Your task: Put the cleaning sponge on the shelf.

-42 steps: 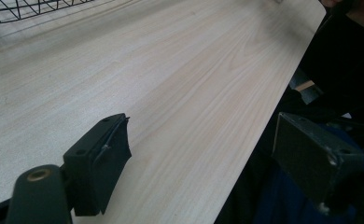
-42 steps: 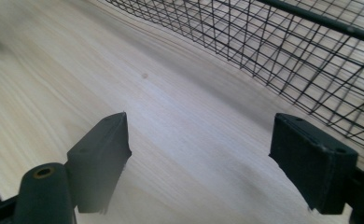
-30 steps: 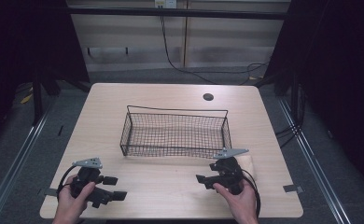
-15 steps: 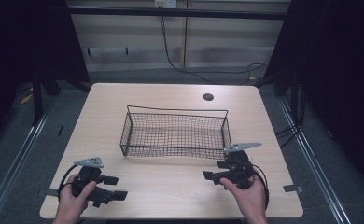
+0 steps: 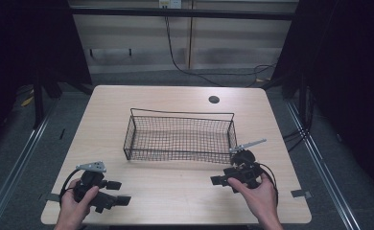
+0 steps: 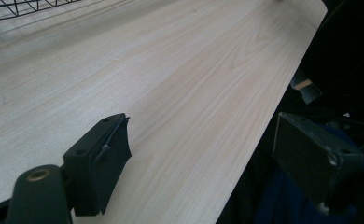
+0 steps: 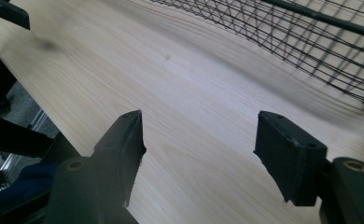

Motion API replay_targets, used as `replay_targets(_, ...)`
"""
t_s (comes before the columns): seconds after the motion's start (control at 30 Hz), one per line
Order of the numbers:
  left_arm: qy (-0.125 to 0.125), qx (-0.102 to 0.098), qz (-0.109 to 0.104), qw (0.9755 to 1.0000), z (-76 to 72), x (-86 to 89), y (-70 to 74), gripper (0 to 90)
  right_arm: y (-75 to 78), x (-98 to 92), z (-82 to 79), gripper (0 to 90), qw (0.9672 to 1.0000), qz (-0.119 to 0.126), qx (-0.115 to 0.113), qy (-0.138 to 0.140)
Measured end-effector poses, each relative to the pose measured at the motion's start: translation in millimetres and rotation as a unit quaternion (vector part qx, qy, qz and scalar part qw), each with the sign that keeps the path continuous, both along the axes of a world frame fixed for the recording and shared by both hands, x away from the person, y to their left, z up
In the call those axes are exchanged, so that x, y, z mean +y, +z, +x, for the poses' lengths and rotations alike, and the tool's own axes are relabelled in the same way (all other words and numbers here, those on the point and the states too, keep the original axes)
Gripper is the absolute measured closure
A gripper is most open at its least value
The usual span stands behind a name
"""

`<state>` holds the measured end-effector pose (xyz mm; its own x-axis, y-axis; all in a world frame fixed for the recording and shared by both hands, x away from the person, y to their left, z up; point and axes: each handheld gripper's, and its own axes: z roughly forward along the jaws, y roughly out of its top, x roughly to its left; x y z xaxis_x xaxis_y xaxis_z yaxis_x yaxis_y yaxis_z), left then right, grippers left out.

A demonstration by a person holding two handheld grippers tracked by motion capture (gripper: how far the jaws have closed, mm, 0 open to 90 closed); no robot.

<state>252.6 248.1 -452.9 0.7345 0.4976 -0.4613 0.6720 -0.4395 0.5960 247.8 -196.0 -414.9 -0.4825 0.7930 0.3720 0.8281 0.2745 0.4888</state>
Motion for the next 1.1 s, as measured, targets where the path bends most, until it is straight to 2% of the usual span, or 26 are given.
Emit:
replay_targets(0.07,0.002,-0.001,0.0,1.0,0.0,-0.3,-0.2,18.3,4.6,-2.9,1.4,32.6,1.0,-0.004,0.0,0.0)
replay_targets(0.17,0.001,-0.003,-0.002,1.0,-0.2,-0.1,-0.1,18.3,15.1,-7.9,2.2,32.6,0.9997,-0.018,-0.002,-0.014)
replay_targets(0.3,-0.001,-0.002,-0.001,1.0,0.1,0.2,0.1,18.3,22.7,-15.2,3.1,32.7,0.9993,-0.025,-0.003,-0.027)
replay_targets(0.37,-0.002,-0.004,-0.001,1.0,0.1,0.3,0.1,18.3,24.1,-19.0,3.7,32.7,0.9993,-0.023,0.003,-0.028)
replay_targets(0.5,0.002,-0.004,-0.002,1.0,0.1,0.5,0.3,18.3,25.8,-26.2,5.3,31.7,0.998,-0.047,0.026,-0.034)
replay_targets(0.6,0.002,-0.004,-0.001,1.0,0.1,0.7,0.3,18.3,25.4,-32.3,6.9,32.1,0.9975,-0.049,0.039,-0.033)
replay_targets(0.93,0.004,-0.001,0.002,1.0,-0.1,-0.5,-0.4,18.3,27.5,-49.8,11.3,29.4,0.9952,-0.06,0.057,-0.051)
replay_targets(1.1,0.002,0.0,0.001,1.0,0.0,0.1,-0.1,18.3,26.7,-55.1,14.8,26.4,0.9929,-0.07,0.079,-0.055)
